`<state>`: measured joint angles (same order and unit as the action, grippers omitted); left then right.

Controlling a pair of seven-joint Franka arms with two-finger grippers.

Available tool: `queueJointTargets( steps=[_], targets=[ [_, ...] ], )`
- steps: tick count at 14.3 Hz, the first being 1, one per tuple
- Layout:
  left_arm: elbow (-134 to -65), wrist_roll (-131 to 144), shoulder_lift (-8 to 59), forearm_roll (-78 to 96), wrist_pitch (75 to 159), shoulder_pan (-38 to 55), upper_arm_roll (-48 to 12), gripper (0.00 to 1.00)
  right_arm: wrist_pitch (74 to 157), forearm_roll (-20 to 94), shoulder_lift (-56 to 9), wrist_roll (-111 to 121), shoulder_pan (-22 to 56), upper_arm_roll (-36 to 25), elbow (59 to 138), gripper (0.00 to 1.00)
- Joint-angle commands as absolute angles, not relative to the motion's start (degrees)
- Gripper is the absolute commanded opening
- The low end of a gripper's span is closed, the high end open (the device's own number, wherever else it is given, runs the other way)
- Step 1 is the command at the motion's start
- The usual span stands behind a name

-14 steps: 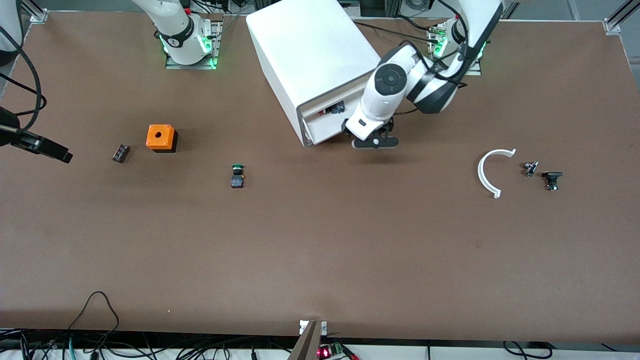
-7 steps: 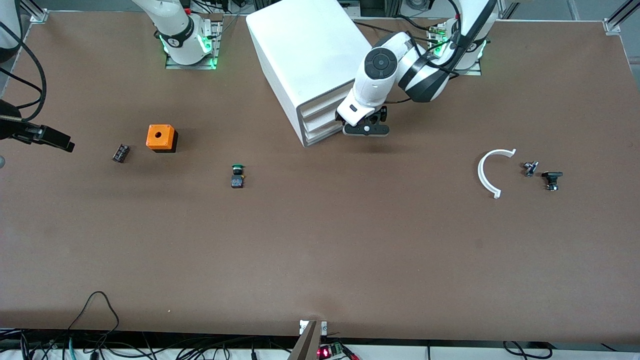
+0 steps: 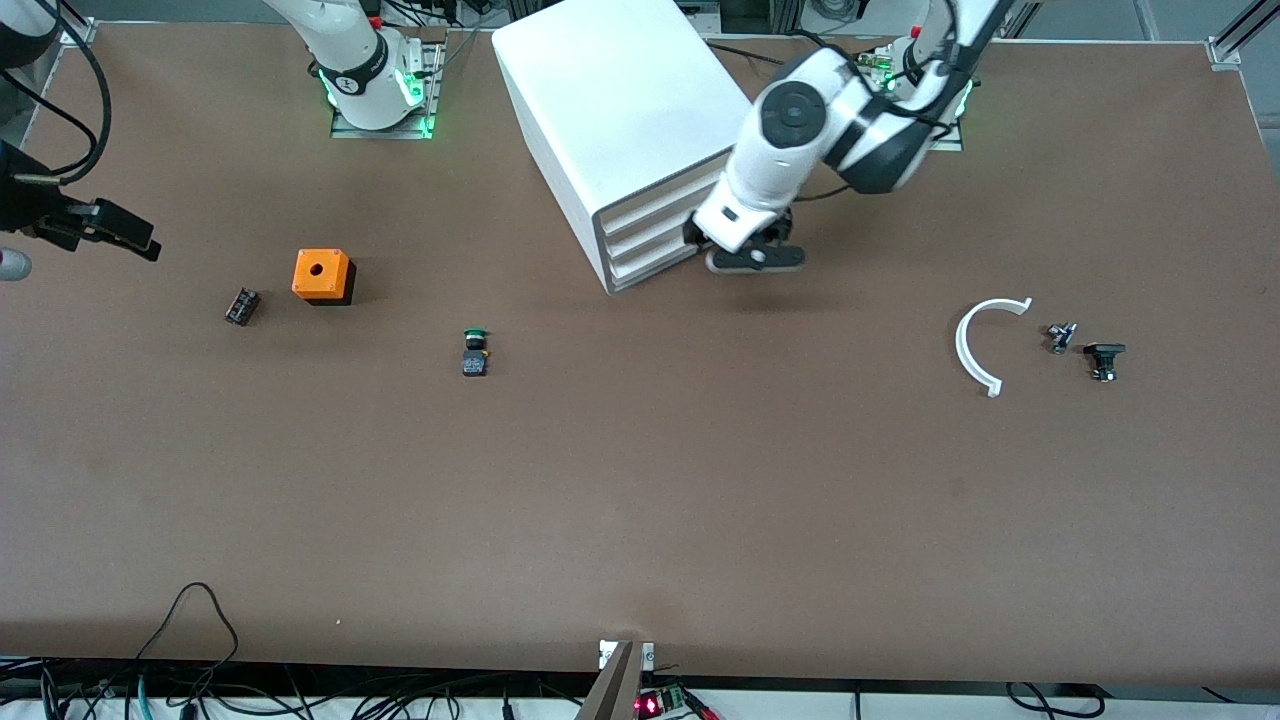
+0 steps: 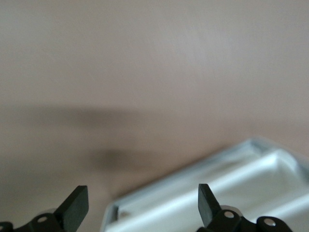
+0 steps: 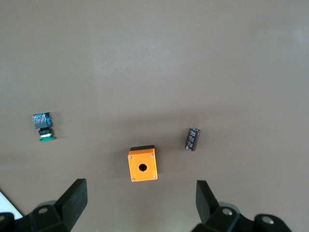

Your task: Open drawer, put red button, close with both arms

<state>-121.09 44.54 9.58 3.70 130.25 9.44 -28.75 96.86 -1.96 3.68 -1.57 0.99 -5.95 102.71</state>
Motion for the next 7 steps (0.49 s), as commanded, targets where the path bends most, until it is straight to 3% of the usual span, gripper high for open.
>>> queueJointTargets(
  steps=[1, 3, 5, 7],
  targets=[
    [-118.93, 38.62, 4.32, 4.48, 129.02, 3.88, -24.11, 1.00, 99.14, -2.20, 7.55, -0.62, 0.53, -5.36, 107.66, 1.00],
    [-116.47, 25.82, 1.86, 4.48, 126.58, 2.64, -17.96, 1.00, 99.58, -2.20, 7.82, -0.62, 0.62, -5.27, 107.93, 1.00],
    [-111.04, 18.48, 0.79, 4.40, 118.09, 2.55, -11.11, 1.00, 99.75, -2.11, 7.82, -0.62, 0.62, -5.19, 107.93, 1.00],
    [-103.31, 13.39, 1.93, 3.09, 108.76, 0.28, -9.32, 1.00, 99.14, -2.20, 7.56, 0.43, 0.62, -5.19, 107.32, 1.00]
  ],
)
